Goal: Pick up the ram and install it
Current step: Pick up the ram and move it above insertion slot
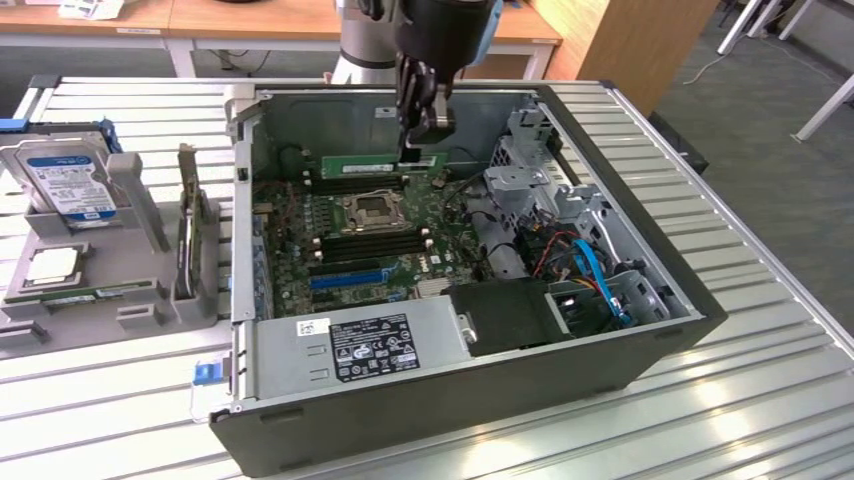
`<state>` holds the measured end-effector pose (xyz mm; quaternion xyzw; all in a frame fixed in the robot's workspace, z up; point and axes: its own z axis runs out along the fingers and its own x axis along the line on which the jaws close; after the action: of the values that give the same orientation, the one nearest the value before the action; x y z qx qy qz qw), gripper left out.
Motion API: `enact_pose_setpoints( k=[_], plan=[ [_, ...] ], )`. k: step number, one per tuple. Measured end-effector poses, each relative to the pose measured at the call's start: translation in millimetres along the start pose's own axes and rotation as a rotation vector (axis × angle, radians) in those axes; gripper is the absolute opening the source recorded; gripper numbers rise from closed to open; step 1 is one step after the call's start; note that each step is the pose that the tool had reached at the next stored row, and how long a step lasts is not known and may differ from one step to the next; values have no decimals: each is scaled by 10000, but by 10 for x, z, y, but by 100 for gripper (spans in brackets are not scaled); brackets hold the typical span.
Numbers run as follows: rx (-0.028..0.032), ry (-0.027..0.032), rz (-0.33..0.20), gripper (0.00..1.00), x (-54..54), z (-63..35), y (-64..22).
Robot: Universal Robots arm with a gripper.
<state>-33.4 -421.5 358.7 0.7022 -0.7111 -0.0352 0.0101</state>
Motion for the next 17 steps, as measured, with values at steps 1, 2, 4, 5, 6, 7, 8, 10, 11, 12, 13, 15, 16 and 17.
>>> enact_pose_setpoints(
  k=[1,2,4,5,6,7,8,10,11,12,13,15,16,17],
  plan=[
    [0,-1,0,11,0,8,-1],
    [0,-1,0,11,1,17,-1],
    [0,-3,0,11,1,33,-2],
    [-1,-3,0,11,1,36,-2],
    [-1,-3,0,11,1,36,-2],
    [-1,-2,0,11,1,36,-2],
    [-1,-4,0,11,1,36,-2],
    [0,-5,0,11,1,37,-3],
    [1,-7,-2,11,-3,39,-3],
    [1,-6,-1,11,-12,40,-2],
    [0,-4,-1,11,-26,41,-1],
    [0,-5,0,11,-58,45,0],
    [-1,-4,-1,11,-72,46,0],
    [0,-4,-1,11,-86,48,1]
  ],
)
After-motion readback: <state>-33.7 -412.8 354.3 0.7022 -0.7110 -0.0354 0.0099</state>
